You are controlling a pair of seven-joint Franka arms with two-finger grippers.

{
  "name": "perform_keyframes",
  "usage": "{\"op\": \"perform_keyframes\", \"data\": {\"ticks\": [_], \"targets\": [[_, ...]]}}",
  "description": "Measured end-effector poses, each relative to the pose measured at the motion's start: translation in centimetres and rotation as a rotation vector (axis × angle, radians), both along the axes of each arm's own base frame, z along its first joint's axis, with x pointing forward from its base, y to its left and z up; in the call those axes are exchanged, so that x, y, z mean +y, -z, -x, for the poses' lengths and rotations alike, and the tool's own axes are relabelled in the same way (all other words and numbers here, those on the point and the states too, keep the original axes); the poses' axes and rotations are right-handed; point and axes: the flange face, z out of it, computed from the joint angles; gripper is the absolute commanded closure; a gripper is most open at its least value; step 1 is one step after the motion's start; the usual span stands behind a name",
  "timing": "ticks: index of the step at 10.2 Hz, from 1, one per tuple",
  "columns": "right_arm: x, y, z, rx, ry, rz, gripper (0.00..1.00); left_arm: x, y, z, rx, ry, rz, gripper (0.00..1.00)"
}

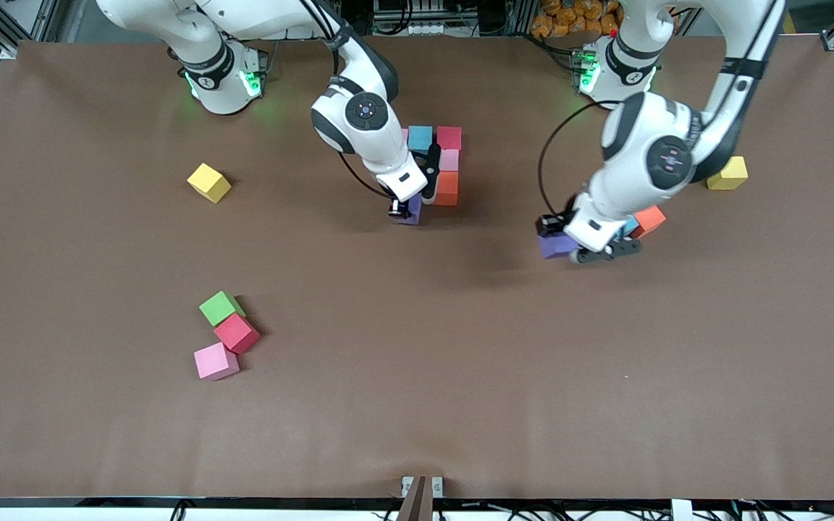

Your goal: Form number 2 with 11 blocks

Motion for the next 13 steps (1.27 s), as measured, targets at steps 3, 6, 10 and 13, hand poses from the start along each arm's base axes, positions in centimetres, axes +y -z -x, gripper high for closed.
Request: {"op": "perform_keyframes", "data": {"ticks": [3,6,10,13], "targets": [[0.5,1.8,3.2,-0.011,-0.045,-0.041,0.95,-3.8,-0.3,2.1,0.046,-0.183,-0.027,1.0],[0.6,2.2,4.4,-0.018,-0.061,-0.06,0.95,-4.7,-0.3,2.9,0.079,-0.275,-0.051,1.0],[1.1,2.2,5.2,-0.014,-0.072,-0.061,0.91,-4.9,-1.0,3.7,0.108,-0.279,-0.078,1.0],[1.2,2.4,5.4,-0.01,-0.073,-0.059,0.0,-4.8,-1.2,3.9,0.114,-0.277,-0.086,1.0]]}}
